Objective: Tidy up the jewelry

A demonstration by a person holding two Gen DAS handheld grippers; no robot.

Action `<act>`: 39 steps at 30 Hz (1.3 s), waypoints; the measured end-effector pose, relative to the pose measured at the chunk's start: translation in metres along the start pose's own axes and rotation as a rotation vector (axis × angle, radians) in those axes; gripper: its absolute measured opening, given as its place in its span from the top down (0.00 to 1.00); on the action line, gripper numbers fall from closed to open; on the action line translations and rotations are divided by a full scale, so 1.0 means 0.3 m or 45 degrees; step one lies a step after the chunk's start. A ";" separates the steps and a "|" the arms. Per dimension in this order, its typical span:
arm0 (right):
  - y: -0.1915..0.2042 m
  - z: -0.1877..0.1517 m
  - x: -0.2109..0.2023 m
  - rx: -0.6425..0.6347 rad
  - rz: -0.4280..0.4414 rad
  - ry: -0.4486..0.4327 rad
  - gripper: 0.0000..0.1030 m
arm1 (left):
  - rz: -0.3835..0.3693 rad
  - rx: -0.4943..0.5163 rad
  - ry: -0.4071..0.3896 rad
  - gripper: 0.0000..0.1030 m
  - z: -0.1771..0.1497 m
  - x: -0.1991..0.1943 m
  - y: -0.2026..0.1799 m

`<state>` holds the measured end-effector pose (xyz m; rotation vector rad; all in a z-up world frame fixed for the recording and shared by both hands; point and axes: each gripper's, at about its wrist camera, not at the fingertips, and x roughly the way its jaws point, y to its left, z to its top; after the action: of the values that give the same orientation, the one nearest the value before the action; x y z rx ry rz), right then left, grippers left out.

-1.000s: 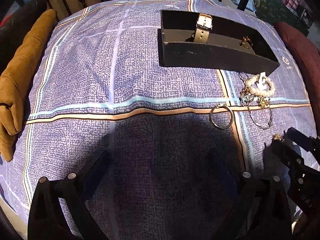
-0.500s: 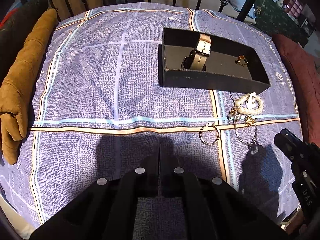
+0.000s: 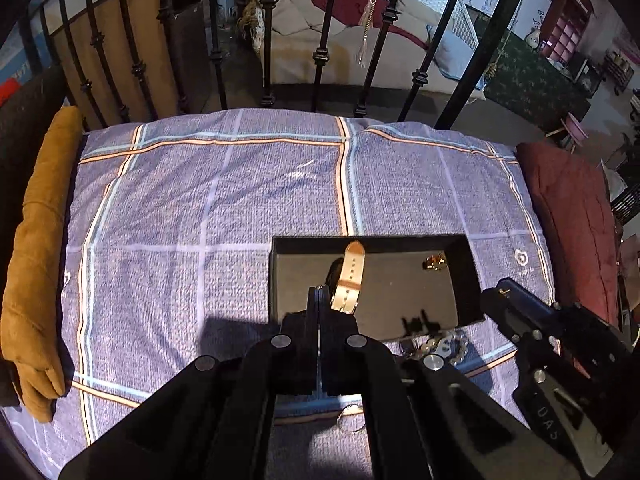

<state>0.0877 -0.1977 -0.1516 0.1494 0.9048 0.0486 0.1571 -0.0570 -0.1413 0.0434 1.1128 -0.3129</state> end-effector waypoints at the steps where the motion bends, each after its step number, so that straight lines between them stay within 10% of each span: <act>1: -0.007 0.009 0.017 -0.002 -0.006 0.000 0.83 | -0.003 -0.005 0.000 1.00 0.015 0.014 -0.001; 9: -0.050 0.026 0.108 -0.007 -0.046 0.063 0.78 | -0.019 0.004 0.064 0.95 0.045 0.126 -0.023; 13: -0.067 0.016 0.111 0.000 -0.043 0.064 0.59 | 0.008 -0.011 0.059 0.40 0.033 0.135 -0.013; 17: -0.083 0.003 0.091 0.012 -0.057 0.059 0.59 | 0.050 0.000 0.052 0.32 0.023 0.119 0.001; 20: -0.120 -0.025 0.048 0.053 -0.088 0.059 0.59 | 0.097 -0.020 0.063 0.09 -0.002 0.099 0.033; 39: -0.007 -0.321 0.083 0.023 -0.070 0.260 0.59 | 0.205 -0.018 0.245 0.06 -0.429 0.106 0.135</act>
<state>0.0273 -0.1866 -0.2300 0.1379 1.1130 0.0050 0.0682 -0.0011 -0.2320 0.1529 1.2939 -0.1586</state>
